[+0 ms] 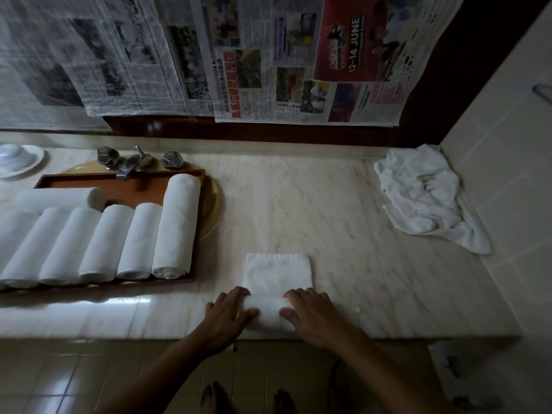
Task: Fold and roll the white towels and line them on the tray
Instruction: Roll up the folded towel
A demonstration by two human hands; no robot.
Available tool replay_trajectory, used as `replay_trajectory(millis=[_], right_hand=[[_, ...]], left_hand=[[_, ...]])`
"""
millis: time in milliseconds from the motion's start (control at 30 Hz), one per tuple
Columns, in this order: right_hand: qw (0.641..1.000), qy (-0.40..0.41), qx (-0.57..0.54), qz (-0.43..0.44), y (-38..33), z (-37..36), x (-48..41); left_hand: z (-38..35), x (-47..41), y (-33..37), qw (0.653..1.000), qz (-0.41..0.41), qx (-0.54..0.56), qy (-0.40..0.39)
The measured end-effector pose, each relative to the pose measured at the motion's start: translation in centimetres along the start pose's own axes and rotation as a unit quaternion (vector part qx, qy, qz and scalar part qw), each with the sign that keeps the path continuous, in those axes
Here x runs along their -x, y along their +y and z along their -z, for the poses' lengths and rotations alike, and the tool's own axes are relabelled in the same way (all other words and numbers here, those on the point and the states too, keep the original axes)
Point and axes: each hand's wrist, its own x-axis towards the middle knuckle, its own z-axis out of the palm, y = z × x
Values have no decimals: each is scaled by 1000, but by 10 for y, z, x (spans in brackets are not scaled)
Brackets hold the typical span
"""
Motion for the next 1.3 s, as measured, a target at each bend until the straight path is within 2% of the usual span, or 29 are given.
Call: replay_trajectory(millis=[200,300,367,400,467,600,700,767,833,900,967,1167,1300], right_hand=[[999,12,31,-25,-5,8,-8],[986,151,73,-14,-9,-6,-2],[964,261,43,-8,-16,-21,7],[955,295,31,0,-21,-28,13],[949,312,39,15,-29,-45,22],[972,217,87,20,-27,-63,27],[976,198,88,17,-20,-57,16],[982,170,81,12,-17,-49,7],[985,148,86,14,-14,-34,-3],[989,113,93,25,-15,-15,-12],[991,77,102,35,-16,3,-18],[992,-62,105,27,-20,26,-26],[989,-125,82,22,-21,35,-31]], left_hand=[[-5,-4,6,994,56,81,40],[-10,-5,5,988,69,128,61],[-12,-6,7,983,77,150,71],[-11,-6,9,981,83,161,71],[-10,-7,13,978,89,177,67],[-16,-5,18,976,90,179,86],[-26,3,22,974,32,4,224],[-32,8,27,959,-53,-119,251],[-39,7,27,951,-104,-204,208],[-42,3,22,943,-104,-277,150],[-40,-3,17,933,-99,-324,124],[-39,-2,11,907,-131,-383,118],[-34,-1,8,914,-147,-364,102]])
